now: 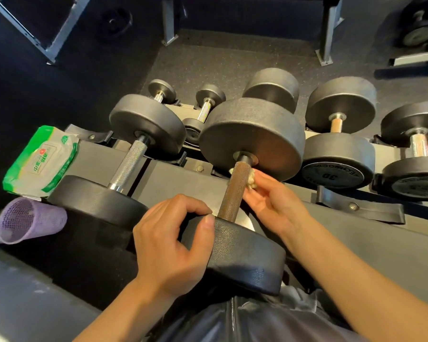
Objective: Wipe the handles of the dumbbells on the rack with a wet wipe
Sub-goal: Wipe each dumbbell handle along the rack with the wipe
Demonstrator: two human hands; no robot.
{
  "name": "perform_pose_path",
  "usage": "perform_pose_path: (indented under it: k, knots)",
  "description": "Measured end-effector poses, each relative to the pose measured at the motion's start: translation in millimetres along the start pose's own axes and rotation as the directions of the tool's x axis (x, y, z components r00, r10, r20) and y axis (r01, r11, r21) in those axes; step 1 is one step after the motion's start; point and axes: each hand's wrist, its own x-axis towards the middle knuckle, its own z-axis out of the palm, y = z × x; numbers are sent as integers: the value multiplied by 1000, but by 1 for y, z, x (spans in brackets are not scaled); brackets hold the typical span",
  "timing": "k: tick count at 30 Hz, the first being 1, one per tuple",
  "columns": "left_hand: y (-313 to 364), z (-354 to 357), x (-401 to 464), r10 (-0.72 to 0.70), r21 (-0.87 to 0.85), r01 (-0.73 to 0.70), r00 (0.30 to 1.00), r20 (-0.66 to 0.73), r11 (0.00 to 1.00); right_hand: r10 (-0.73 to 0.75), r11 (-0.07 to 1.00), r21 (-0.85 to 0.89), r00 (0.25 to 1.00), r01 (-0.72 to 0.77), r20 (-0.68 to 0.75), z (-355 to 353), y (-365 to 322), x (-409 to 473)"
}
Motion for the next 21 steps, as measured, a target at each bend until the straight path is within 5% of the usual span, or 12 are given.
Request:
perform_pose_path:
  k: [7,13,18,21]
  knots:
    - [-1,1,-1,0,-27,0,1000,3,1000,-84,993,84,996,87,-42,11,7,8]
    - [-1,1,-1,4,-14,-4,1000,-3,1000,-11,956,-294,1000,5,-21,-16,3,-12]
    - [-2,2,-1,-13,-9,13,1000,-17,1000,165,756,-640,986,-134,-12,-24,7,-37]
    - [-2,2,-1,-16,-15,16,1000,-11,1000,189,821,-542,981,-179,-38,-22,8,-31]
